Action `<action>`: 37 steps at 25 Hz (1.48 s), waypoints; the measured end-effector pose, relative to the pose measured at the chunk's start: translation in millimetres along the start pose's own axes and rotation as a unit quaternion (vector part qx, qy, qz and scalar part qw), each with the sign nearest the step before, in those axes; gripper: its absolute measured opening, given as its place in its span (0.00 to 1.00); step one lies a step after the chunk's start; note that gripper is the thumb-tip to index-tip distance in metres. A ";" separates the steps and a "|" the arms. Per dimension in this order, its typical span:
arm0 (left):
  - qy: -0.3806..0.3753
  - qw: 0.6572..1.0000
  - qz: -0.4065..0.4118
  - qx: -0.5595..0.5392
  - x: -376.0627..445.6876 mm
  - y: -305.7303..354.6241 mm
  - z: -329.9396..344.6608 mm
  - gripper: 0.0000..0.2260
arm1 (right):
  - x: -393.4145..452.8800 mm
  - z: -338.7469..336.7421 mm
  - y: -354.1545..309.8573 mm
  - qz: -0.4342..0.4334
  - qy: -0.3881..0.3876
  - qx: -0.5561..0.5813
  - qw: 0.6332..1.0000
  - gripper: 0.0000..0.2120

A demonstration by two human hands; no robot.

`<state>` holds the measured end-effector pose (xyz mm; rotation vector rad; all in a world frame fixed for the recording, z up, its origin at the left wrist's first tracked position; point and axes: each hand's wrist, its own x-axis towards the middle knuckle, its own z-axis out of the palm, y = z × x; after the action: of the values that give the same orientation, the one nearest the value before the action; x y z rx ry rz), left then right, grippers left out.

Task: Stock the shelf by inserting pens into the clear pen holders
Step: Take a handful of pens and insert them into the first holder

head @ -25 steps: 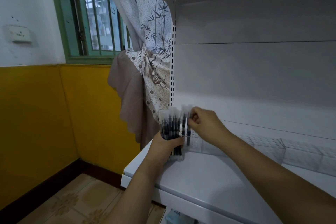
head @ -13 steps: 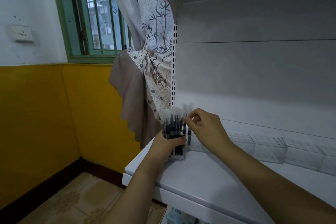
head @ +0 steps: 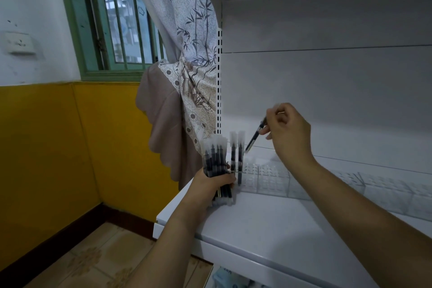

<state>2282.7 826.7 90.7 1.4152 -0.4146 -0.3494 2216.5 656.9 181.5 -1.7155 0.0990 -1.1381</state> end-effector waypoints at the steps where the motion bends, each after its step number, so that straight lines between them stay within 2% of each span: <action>1: 0.004 1.000 0.002 0.002 0.0 -0.3 0.1 0.10 | 2.2 -0.7 2.7 -0.006 -0.014 -0.014 1.000 0.07; 4: 0.011 1.000 0.002 0.008 -0.7 -0.1 0.2 0.11 | -0.5 2.6 20.6 0.001 -0.081 -0.077 0.994 0.05; 10: 0.017 1.000 0.000 0.015 0.4 -0.2 0.1 0.13 | 9.0 3.6 23.6 -0.009 -0.122 -0.104 0.987 0.06; 14: 0.002 1.000 -0.008 -0.010 -2.5 1.8 1.2 0.10 | 5.4 15.8 39.2 0.002 -0.238 -0.253 0.938 0.10; 18: 0.004 1.000 -0.006 -0.007 -3.6 3.2 0.8 0.12 | 6.0 19.2 46.9 0.030 -0.221 -0.305 0.926 0.13; 20: 0.005 1.000 -0.010 -0.009 -3.4 3.7 0.9 0.12 | -3.5 15.2 45.2 0.002 -0.148 -0.328 0.933 0.14; 22: 0.009 1.000 -0.012 0.001 -3.9 3.9 1.0 0.13 | -22.8 13.2 34.9 -0.042 -0.077 -0.291 0.953 0.14; 23: 0.011 1.000 -0.011 0.003 -4.6 4.2 1.2 0.13 | -31.1 13.8 27.6 -0.045 -0.088 -0.257 0.961 0.13; 26: 0.004 1.000 -0.001 -0.007 -5.0 4.8 2.4 0.13 | -44.5 21.7 11.9 0.020 -0.225 -0.176 0.958 0.12; 28: 0.001 1.000 0.015 0.005 -5.1 6.0 3.0 0.13 | -47.4 30.1 9.0 0.032 -0.257 -0.163 0.952 0.14; 32: 0.023 0.997 0.038 0.068 -4.0 4.7 6.4 0.10 | -46.9 40.9 1.6 -0.009 -0.184 -0.132 0.974 0.22; 35: 0.031 0.993 0.042 0.103 -2.3 4.0 10.5 0.12 | -42.7 43.8 -6.3 -0.055 -0.152 -0.122 0.979 0.12; 37: 0.038 0.991 0.047 0.121 -1.7 5.2 11.1 0.13 | -41.2 44.4 -9.4 -0.054 -0.154 -0.106 0.981 0.08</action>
<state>2275.9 818.4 96.9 1.6338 -0.4727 -0.1717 2221.8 714.7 161.7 -2.0894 -0.0675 -0.9523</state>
